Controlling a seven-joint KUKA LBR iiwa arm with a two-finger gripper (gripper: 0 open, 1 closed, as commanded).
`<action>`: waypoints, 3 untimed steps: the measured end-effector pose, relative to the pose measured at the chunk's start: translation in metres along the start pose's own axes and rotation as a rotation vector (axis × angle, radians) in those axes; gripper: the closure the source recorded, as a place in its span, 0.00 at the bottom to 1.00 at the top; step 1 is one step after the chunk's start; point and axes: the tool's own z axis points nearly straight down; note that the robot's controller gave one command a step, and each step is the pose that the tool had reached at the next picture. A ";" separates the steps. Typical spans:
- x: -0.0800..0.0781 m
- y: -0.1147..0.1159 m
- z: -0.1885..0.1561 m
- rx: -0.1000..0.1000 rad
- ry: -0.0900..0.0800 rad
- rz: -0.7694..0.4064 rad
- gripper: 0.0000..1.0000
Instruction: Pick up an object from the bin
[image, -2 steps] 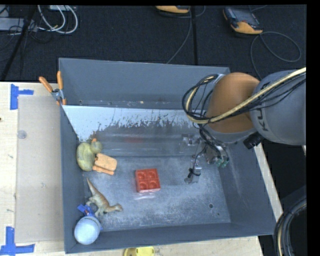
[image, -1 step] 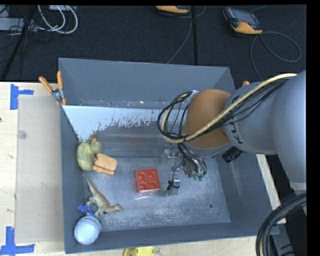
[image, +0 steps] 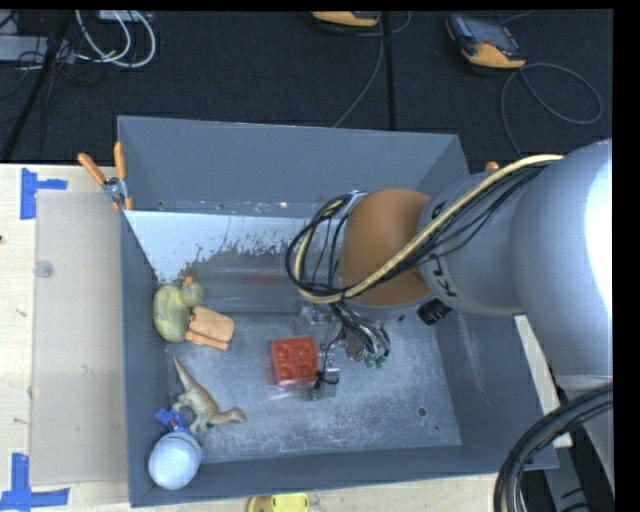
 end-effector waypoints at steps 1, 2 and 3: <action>0.065 0.060 -0.004 0.001 0.003 0.048 1.00; 0.065 0.060 -0.004 0.002 0.003 0.047 1.00; 0.062 0.048 -0.095 0.002 0.004 0.040 1.00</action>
Offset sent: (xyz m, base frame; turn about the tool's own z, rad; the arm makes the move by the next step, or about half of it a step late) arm 0.0000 0.0000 0.0000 0.0000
